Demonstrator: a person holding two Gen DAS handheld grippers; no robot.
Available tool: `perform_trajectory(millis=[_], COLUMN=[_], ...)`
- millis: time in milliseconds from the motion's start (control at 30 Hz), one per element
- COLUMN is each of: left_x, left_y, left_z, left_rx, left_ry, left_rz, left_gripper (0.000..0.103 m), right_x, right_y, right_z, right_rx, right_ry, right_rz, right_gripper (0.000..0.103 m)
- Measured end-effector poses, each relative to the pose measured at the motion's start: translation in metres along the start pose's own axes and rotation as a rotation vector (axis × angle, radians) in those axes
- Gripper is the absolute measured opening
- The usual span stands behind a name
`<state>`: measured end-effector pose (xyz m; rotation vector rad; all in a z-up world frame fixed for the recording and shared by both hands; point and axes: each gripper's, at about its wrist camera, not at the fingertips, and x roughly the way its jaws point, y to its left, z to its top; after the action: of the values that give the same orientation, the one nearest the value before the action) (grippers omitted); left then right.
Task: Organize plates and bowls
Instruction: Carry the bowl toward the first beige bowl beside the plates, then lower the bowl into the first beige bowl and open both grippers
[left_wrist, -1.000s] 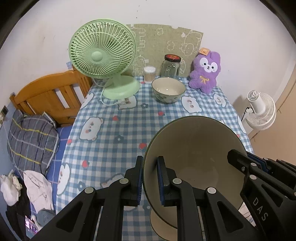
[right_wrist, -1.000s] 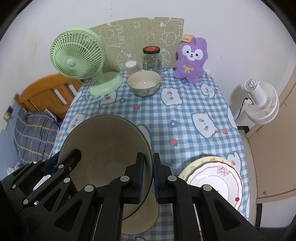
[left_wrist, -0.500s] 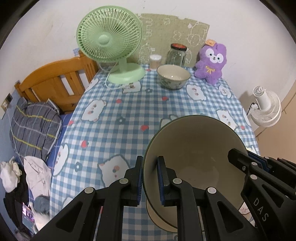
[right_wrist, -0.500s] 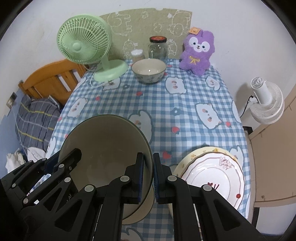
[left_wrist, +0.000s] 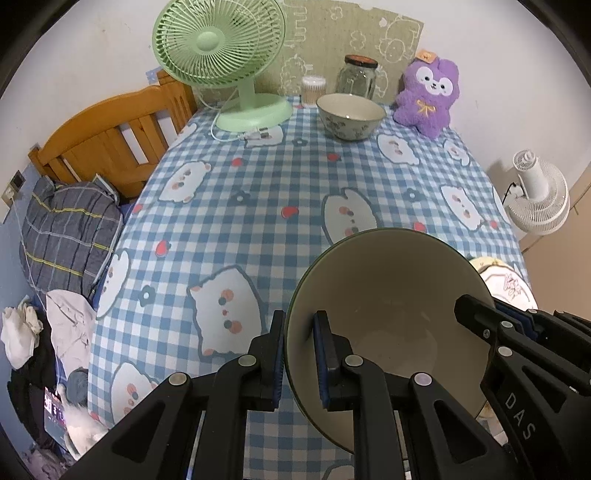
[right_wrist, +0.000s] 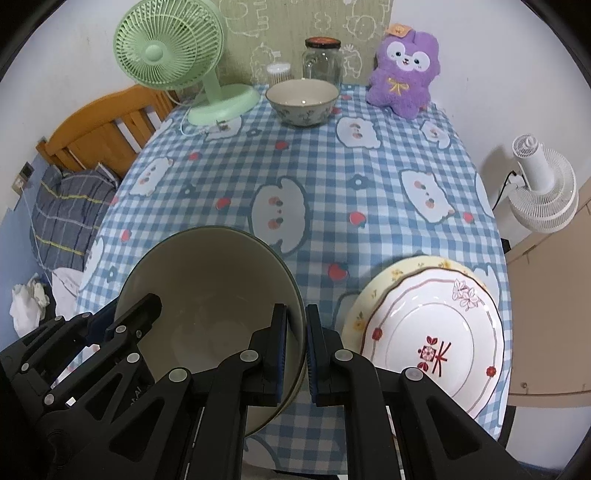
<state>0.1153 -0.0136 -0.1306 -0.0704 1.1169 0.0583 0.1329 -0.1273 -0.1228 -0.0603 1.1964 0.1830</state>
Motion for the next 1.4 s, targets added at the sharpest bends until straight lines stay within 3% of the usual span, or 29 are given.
perform_trajectory(millis=[567, 1400], left_x=[0.025, 0.034], left_y=[0.0, 0.003], left_z=[-0.015, -0.012], left_rx=[0.019, 0.04], left_ry=[0.075, 0.08], left_rz=[-0.011, -0.018], left_gripper=[0.011, 0.015], right_x=[0.027, 0.038], right_y=[0.001, 0.002], right_z=[-0.014, -0.015], right_rx=[-0.01, 0.04], right_ry=[0.077, 0.102], right_rz=[-0.02, -0.033], right_gripper=[0.012, 0.012])
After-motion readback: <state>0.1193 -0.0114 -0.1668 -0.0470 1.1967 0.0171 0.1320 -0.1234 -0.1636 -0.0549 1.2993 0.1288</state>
